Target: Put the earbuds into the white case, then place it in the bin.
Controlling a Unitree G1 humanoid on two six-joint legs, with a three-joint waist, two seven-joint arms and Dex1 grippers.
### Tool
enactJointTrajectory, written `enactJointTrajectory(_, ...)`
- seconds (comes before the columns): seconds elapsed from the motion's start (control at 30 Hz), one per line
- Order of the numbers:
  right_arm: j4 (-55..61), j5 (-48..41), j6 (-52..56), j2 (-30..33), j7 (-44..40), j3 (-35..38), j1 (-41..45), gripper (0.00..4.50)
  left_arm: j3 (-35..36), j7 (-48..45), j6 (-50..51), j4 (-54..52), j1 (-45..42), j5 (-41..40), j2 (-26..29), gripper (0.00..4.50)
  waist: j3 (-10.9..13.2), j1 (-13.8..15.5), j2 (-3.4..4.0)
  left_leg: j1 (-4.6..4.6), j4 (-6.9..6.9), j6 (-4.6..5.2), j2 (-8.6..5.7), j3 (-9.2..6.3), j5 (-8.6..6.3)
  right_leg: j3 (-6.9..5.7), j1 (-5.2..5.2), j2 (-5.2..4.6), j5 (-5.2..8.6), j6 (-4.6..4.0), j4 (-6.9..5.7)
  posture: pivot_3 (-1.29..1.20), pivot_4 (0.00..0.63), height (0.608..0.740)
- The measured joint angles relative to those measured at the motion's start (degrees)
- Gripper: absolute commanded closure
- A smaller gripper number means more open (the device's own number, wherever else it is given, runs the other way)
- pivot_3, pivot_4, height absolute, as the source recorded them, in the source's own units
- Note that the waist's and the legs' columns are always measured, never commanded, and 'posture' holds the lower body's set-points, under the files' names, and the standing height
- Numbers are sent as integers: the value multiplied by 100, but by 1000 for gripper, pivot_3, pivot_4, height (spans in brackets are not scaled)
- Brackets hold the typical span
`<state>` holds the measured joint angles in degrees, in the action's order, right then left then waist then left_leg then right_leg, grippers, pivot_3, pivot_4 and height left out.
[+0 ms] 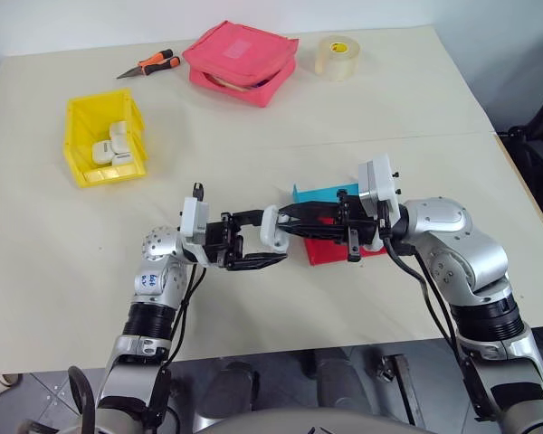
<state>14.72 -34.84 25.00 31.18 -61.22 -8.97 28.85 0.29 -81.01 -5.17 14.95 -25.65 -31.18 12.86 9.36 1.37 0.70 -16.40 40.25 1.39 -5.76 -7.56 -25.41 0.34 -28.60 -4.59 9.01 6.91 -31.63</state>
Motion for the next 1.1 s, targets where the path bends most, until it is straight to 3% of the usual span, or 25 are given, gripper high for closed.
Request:
enactJointTrajectory(0.13, 90, 33, 174, 68, 84, 6, -5, 2088, 201, 73, -48, 67, -8, 0, 16, 1733, 0, -2, 0, 0, 0, 0, 1, 0, 0, 0, -1, 1, 0, 0, 0, 0, 150, 740)
enactJointTrajectory(0.53, 461, 7, 780, 90, 488, 209, 168, 2088, 325, 97, -201, 141, -98, -8, -22, 1733, 0, 2, 0, 0, 1, 0, 0, 0, 0, 0, 0, 0, 0, 0, 0, 0, 150, 740)
enactJointTrajectory(0.9, 632, 26, 1135, 544, 971, 780, -143, 2088, 455, 89, -397, 314, -211, -52, 4, 1733, 0, 9, 0, -1, 2, 0, 1, 2, 0, 0, -1, 0, -1, 0, -1, 0, 150, 740)
enactJointTrajectory(1.1, 1267, -55, 1510, 1041, 1501, 1819, -1297, 2088, 602, 140, -549, 535, -337, -50, 119, 1733, 0, 60, -1, -5, 3, 3, -4, 3, -1, -1, 1, -4, -2, 2, 5, 0, 150, 740)
